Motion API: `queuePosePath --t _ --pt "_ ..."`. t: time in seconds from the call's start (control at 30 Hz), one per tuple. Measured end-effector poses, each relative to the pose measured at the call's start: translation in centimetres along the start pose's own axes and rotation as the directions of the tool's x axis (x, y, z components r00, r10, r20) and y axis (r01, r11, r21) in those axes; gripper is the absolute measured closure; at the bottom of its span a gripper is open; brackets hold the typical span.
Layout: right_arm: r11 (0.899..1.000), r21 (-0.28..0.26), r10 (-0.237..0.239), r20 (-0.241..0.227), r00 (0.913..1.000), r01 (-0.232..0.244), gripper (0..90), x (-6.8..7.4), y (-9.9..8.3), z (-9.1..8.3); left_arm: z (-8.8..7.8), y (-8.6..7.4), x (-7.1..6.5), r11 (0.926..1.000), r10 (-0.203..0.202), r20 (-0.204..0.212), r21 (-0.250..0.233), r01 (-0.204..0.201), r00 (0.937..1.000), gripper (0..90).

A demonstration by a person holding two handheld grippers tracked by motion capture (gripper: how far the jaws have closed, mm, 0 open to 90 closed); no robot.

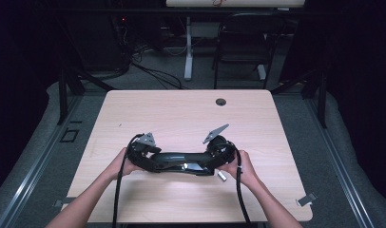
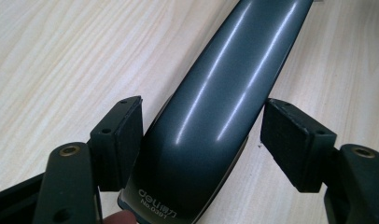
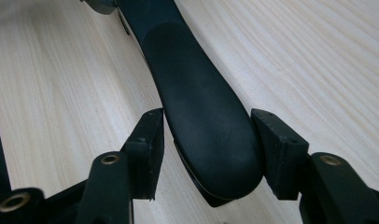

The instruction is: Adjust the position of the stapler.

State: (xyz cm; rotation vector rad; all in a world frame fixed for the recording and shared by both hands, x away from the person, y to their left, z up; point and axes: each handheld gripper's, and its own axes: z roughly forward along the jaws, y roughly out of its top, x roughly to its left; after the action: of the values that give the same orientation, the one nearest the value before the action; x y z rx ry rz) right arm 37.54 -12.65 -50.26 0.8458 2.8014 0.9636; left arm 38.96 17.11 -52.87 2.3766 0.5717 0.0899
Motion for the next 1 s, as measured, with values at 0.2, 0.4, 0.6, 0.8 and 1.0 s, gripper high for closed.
queuePosePath --t 0.2,0.4,0.6,0.8,1.0 --pt "1.000 0.011 -0.020 -0.010 0.9997 0.020 45.8 -0.3 0.0 -0.1 -0.1 0.0 -0.3 0.9996 -0.027 0.023 0.003 0.027 0.9994 32.0" --pt "1.000 0.011 -0.026 -0.019 0.9995 0.026 44.9 -0.5 -0.1 -0.2 -0.1 -0.1 -0.7 0.9993 -0.036 0.036 0.004 0.036 0.9987 33.1" --pt "1.000 0.012 -0.022 -0.021 0.9995 0.022 45.0 -0.3 -0.2 -0.2 0.1 0.1 -1.1 0.9996 -0.003 0.010 0.028 0.003 0.9999 33.1" --pt "1.000 0.012 -0.021 -0.018 0.9996 0.021 45.0 -0.3 -0.2 -0.2 0.1 0.1 -1.2 0.9996 0.001 -0.001 0.028 -0.001 1.0000 33.0" --pt "1.000 0.019 -0.019 -0.023 0.9996 0.019 45.5 -0.2 -0.3 -0.4 0.2 0.0 -1.0 0.9999 0.014 0.024 0.009 -0.014 0.9996 33.2"
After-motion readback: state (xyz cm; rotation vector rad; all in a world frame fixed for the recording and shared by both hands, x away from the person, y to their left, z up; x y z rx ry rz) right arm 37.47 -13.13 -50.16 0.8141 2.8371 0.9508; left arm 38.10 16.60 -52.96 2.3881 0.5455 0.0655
